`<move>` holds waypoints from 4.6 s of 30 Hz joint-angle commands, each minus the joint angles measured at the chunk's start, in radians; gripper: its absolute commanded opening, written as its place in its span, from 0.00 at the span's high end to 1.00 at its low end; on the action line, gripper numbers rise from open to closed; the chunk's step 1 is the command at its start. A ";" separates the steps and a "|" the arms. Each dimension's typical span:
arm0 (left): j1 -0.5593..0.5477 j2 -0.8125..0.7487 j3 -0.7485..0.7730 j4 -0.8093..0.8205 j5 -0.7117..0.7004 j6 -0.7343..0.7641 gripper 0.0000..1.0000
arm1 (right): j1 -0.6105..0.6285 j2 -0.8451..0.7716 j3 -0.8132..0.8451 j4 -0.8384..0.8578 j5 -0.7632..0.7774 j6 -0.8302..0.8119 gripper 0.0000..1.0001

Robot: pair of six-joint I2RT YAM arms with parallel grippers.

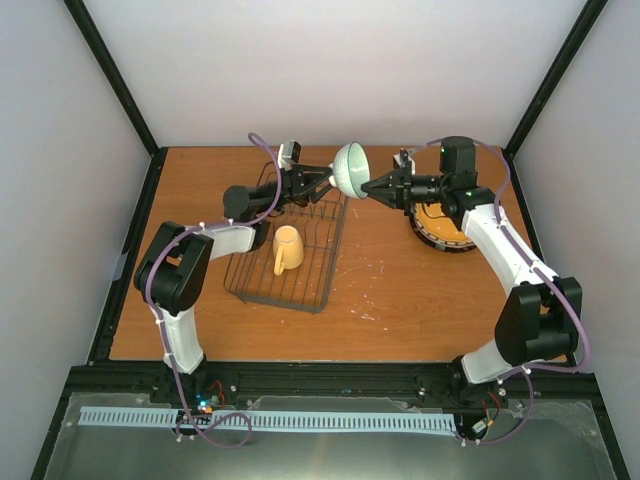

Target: Load the mixed dishes into the dish rack

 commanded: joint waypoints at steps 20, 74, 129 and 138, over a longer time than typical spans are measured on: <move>0.023 -0.149 -0.085 0.005 0.016 0.094 0.99 | 0.033 0.041 0.019 -0.082 -0.033 -0.129 0.83; 0.180 -0.533 0.209 -2.127 -0.447 1.487 0.95 | 0.437 0.199 0.249 -1.069 0.819 -0.861 0.64; 0.179 -0.849 0.017 -2.219 -0.842 1.440 0.30 | 0.546 0.657 0.917 -1.169 0.747 -0.791 0.97; 0.220 -0.959 -0.264 -1.753 -0.356 1.165 0.18 | 0.336 0.421 0.762 -0.870 0.225 -0.641 0.97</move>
